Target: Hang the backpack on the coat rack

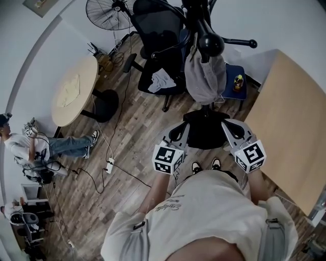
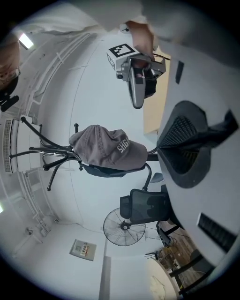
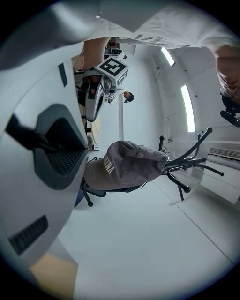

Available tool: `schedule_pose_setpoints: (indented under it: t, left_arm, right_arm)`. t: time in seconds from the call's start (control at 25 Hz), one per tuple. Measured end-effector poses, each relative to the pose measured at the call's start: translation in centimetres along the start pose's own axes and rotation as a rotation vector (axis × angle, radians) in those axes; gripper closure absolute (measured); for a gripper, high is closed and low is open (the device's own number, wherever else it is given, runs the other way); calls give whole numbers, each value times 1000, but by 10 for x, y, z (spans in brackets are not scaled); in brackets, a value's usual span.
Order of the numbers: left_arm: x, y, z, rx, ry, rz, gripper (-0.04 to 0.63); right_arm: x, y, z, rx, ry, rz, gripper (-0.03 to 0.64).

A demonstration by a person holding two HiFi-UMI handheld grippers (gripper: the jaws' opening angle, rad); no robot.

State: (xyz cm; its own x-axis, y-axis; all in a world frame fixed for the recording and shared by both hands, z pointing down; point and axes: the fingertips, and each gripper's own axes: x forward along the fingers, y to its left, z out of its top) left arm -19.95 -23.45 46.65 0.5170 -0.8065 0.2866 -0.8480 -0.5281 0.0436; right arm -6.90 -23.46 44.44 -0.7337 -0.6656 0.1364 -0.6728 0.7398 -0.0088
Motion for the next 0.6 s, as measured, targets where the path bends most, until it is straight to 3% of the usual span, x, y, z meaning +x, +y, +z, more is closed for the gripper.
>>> schedule_pose_setpoints:
  t: [0.6]
  left_arm:
    - [-6,7,-9,21,32,-17,575]
  right_arm:
    - [3,1,-1,15,-34,7,623]
